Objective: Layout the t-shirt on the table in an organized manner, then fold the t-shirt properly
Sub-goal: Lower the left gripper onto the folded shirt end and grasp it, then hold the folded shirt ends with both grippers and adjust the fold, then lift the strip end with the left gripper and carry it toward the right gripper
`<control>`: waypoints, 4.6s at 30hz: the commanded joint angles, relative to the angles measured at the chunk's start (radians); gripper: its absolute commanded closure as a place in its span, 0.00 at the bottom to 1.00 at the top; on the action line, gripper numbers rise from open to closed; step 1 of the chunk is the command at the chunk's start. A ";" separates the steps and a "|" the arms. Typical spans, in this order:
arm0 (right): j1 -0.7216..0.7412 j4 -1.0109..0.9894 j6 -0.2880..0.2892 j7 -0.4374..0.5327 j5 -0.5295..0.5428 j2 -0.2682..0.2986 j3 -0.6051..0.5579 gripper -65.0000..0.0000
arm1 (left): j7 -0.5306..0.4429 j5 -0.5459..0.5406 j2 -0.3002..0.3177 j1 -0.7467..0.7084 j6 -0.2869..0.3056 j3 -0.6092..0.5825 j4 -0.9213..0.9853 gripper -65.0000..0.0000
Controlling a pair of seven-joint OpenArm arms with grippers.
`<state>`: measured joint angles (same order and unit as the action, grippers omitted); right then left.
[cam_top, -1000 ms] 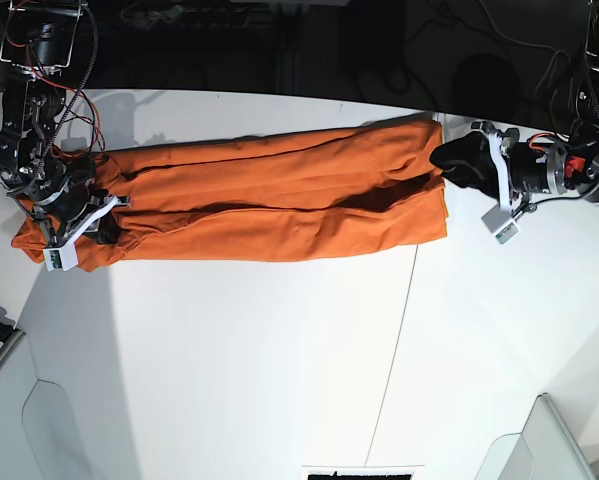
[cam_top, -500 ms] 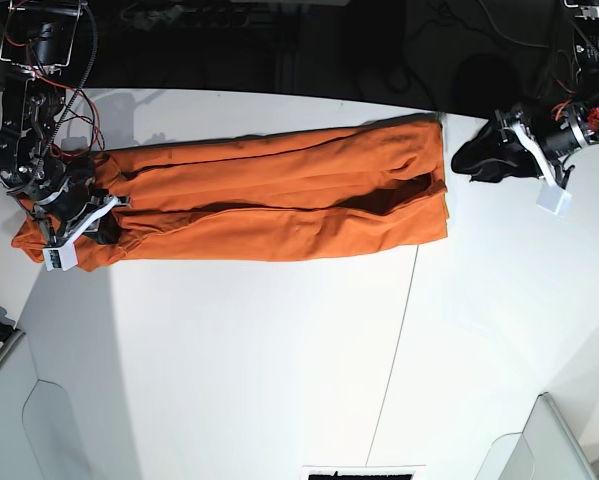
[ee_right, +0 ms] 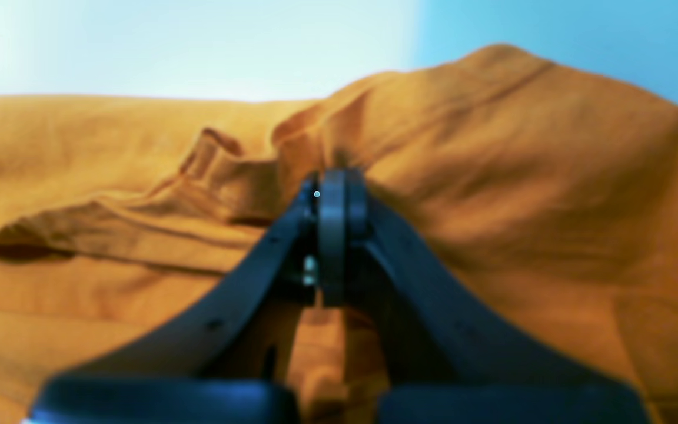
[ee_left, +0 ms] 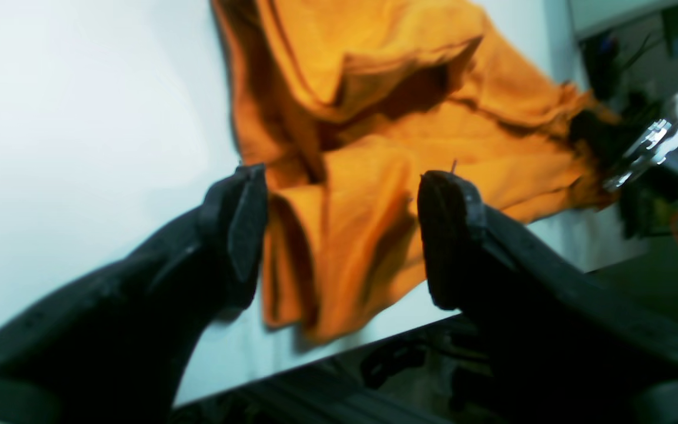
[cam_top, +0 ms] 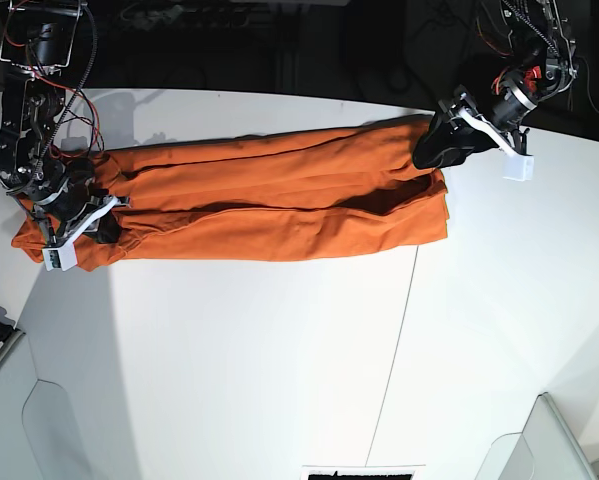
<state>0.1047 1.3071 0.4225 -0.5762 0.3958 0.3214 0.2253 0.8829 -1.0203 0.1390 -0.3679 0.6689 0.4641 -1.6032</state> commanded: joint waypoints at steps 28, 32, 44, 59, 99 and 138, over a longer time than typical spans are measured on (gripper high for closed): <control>0.003 0.009 0.029 -0.083 0.092 0.014 0.005 1.00 | -0.084 0.209 -0.081 0.169 -0.172 0.002 0.016 0.35; 0.005 0.050 0.074 -0.083 0.172 0.014 0.005 1.00 | -0.086 0.209 -0.080 0.169 -0.172 0.002 0.016 0.35; 0.003 0.200 0.079 -0.113 0.146 0.014 0.005 1.00 | -0.069 0.156 -0.028 0.171 -0.149 0.002 0.015 0.35; 0.002 0.198 0.078 -0.113 0.120 0.013 0.004 1.00 | -0.034 0.077 0.128 0.195 -0.087 0.048 -0.091 0.35; 0.000 0.161 0.078 -0.109 0.120 0.008 0.005 1.00 | -0.039 0.124 0.129 0.241 -0.153 0.007 -0.053 0.35; -0.019 0.161 0.079 -0.132 0.144 0.008 0.004 1.00 | -0.275 0.492 -0.111 0.205 -0.216 -0.084 0.048 1.00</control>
<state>0.0746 1.4544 0.4915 -0.7231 0.5240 0.3180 0.2249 0.5980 -0.5350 0.0273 -0.1684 0.4568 0.3805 -1.5475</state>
